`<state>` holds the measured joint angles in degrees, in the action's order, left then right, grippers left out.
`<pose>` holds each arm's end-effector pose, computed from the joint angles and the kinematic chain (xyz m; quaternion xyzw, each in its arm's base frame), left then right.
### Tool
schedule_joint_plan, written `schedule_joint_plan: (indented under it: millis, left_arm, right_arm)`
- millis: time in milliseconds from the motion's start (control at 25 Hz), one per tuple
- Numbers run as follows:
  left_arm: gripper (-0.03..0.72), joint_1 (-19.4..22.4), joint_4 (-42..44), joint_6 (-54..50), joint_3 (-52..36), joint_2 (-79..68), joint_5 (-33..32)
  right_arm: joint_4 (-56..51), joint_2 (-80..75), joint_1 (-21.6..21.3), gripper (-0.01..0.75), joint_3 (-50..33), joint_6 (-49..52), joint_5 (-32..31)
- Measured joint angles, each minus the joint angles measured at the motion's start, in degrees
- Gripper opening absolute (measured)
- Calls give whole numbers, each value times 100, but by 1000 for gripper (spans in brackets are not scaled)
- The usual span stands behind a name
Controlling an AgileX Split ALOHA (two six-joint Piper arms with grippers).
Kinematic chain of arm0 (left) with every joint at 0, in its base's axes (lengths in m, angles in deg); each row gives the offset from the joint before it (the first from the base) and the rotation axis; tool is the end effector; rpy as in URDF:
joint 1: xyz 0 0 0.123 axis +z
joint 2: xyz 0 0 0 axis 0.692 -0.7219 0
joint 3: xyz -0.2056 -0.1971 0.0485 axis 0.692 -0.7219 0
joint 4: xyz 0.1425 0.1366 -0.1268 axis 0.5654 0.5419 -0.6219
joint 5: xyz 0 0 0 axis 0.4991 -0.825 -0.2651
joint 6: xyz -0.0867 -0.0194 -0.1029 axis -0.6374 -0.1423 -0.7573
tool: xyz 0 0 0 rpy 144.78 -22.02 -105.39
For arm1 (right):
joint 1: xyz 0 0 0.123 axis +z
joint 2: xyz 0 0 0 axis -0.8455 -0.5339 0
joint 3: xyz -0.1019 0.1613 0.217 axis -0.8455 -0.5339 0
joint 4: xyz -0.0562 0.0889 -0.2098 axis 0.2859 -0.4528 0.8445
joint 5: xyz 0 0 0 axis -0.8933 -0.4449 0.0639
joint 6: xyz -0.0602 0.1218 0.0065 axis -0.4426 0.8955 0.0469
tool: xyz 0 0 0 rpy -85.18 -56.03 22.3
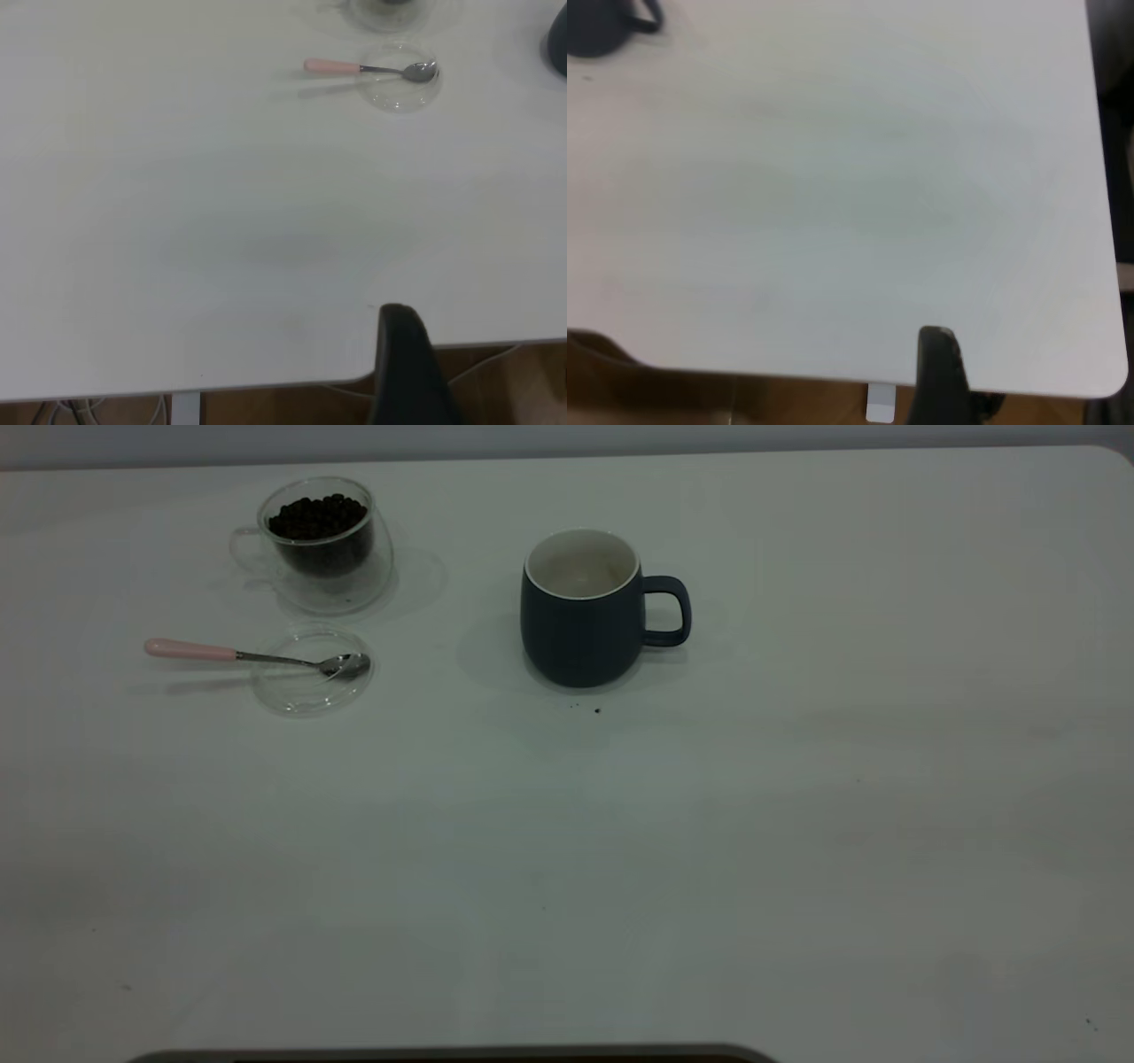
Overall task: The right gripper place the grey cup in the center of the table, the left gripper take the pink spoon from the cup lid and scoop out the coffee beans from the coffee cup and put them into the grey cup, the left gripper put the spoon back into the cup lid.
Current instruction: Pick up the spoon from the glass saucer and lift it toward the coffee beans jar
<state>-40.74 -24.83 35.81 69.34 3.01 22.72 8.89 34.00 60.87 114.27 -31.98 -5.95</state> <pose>0.0099 -0.0104 0.2355 0.0169 0.8713 -0.0103 0.4903 0.0237 -0.0032 0.2309 -0.0386 0.9074 -0.0128 0.4183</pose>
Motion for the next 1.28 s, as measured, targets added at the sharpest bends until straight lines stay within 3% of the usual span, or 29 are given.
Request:
schedule_joint_plan:
  millis: [200, 1280]
  left_arm:
    - [480, 0, 0, 0, 0, 0, 0]
    - [480, 0, 0, 0, 0, 0, 0]
  right_arm:
    - [-76, 341, -213, 573, -95, -86, 177]
    - [-96, 506, -218, 573, -95, -99, 190]
